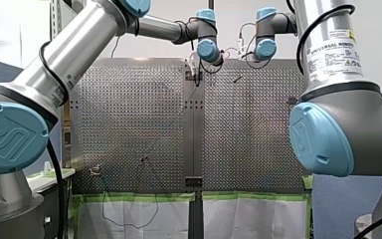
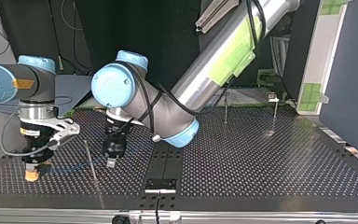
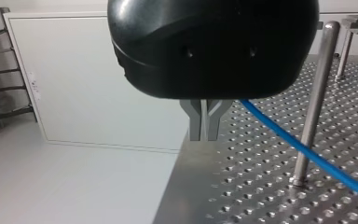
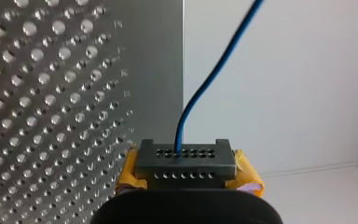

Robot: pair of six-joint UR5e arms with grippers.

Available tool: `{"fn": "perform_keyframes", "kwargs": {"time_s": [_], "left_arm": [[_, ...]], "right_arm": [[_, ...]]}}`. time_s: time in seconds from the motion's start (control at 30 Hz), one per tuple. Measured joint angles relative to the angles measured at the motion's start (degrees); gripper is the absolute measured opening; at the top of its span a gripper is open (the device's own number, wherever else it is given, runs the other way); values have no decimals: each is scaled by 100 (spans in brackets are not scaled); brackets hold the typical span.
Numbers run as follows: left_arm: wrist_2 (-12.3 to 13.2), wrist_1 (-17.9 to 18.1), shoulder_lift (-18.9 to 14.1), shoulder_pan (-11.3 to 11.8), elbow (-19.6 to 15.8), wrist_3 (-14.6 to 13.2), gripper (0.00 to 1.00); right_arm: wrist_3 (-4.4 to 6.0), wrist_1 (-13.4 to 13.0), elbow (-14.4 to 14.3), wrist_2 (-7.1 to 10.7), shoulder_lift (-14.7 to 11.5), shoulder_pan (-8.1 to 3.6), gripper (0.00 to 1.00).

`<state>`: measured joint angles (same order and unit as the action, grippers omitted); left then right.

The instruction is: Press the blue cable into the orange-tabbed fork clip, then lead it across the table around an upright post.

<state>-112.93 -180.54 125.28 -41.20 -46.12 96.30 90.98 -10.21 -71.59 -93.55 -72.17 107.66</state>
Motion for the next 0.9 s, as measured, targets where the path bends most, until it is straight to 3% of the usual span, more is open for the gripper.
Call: {"fn": "perform_keyframes", "kwargs": {"time_s": [0.33,0.9], "left_arm": [[-14,-66,424,-26,274,2,0],[121,-38,776,30,318,16,0]], "right_arm": [[0,1,-40,-5,24,-136,0],[-11,-34,-196,-10,106,-167,0]]}}
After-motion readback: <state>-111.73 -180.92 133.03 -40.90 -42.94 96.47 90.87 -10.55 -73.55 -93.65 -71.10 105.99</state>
